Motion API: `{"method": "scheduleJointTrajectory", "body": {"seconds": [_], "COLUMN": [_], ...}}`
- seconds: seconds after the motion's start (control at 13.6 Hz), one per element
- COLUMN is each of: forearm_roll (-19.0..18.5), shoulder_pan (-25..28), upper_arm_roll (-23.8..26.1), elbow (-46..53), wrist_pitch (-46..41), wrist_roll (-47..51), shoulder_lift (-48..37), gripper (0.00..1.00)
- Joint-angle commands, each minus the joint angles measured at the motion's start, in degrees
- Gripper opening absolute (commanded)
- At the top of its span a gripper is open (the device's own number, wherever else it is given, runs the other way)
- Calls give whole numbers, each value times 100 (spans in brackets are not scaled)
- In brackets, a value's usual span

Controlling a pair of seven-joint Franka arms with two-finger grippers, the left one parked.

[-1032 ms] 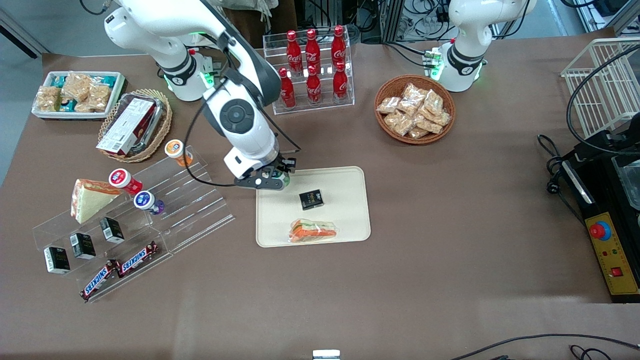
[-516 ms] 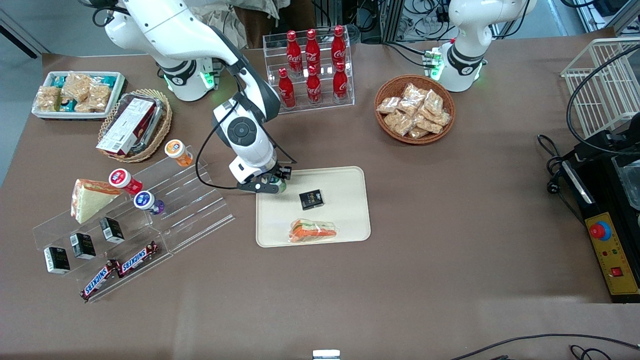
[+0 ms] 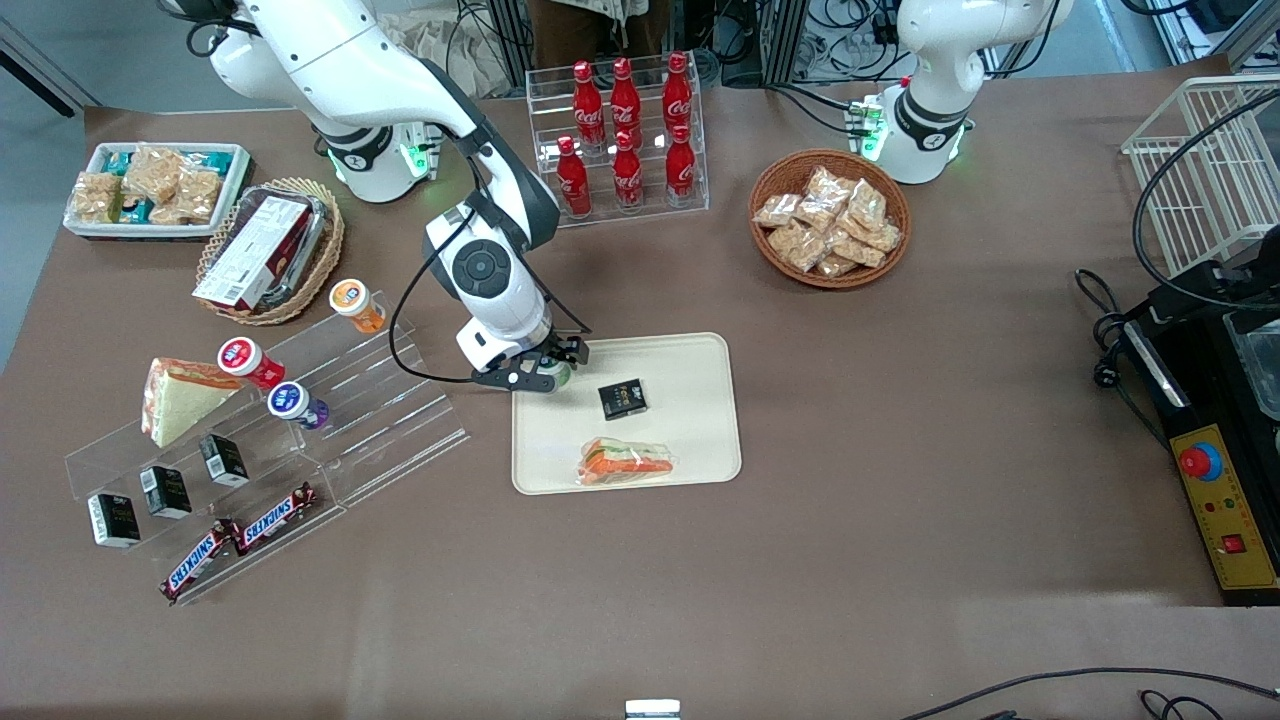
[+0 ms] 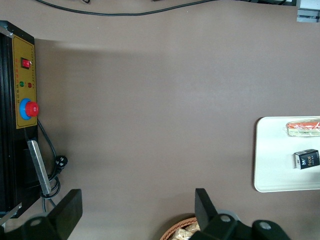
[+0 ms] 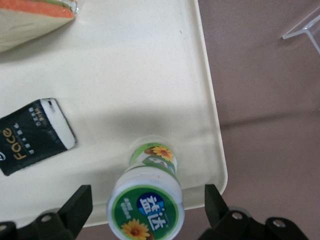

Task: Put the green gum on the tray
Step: 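Open the right gripper and withdraw it back toward the rack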

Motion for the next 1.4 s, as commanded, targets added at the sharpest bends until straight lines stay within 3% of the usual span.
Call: {"method": "scheduleJointTrajectory", "body": {"seconds": [0.0,0.15,0.52,0.74,1.11,1.33], "forearm_roll": [72,72,63,72,37,2], "shoulder_pan": [-19,-11,-71,-720,-2590,-3515], "upper_arm_roll": [-4,-4,-4,40,31,14], "elbow": [176,553,2477,2788,2717,2744], "wrist_pitch": [-12,-519,-3348,-4089,-4442,-4810], "wrist_roll": [-54,-64,-125,-335,-3028,-3833], "shoulder_lift": [-66,-250,-943,-1637,-2360,-2404], "gripper": [100,100,100,100,100,100]}}
